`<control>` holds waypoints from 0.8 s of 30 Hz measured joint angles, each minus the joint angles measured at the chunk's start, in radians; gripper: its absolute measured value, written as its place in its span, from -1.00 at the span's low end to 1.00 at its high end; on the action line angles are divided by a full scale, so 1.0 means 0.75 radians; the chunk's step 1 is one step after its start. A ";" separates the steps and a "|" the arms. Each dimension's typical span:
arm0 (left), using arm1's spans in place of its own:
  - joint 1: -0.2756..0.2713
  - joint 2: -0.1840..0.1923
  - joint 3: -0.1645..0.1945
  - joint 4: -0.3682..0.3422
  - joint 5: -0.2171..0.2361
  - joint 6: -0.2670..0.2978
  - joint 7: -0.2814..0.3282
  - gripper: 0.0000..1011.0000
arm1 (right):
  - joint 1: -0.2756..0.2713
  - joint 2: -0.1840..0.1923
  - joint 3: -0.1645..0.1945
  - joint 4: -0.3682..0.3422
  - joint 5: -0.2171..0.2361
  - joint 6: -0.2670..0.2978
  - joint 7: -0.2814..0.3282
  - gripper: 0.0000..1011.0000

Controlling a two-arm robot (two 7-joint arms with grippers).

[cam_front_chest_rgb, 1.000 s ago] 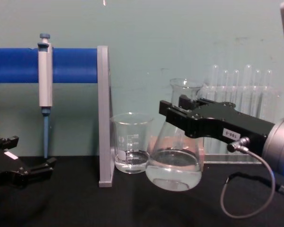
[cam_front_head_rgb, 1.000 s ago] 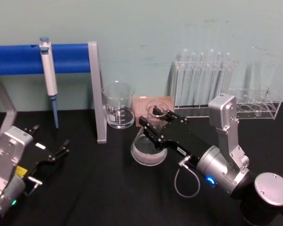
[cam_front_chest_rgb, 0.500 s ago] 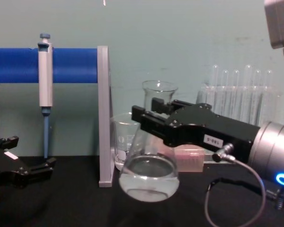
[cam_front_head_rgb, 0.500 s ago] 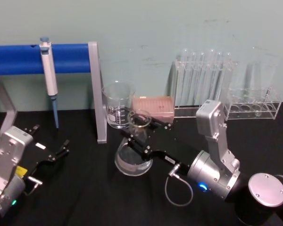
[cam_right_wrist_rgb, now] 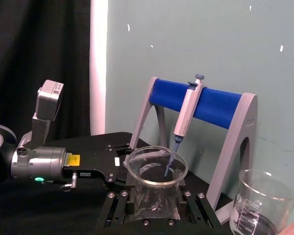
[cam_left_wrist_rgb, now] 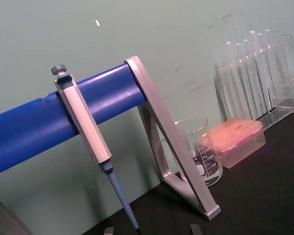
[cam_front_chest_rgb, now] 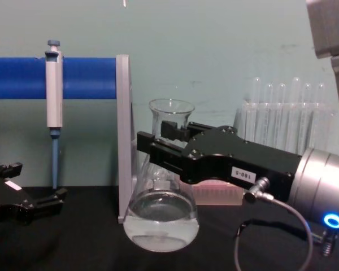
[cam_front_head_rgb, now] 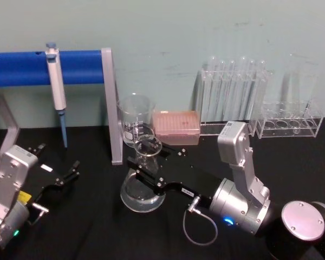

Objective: Grasp the erlenmeyer flask with one hand, shake it three times, then place it back.

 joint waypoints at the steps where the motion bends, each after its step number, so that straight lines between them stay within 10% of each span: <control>1: 0.000 0.000 0.000 0.000 0.000 0.000 0.000 0.98 | -0.002 0.001 0.000 -0.002 0.001 0.000 -0.003 -0.10; 24: 0.000 0.000 0.000 0.000 0.000 0.000 0.000 0.98 | -0.155 -0.033 0.138 -0.108 -0.145 -0.019 -0.339 -0.10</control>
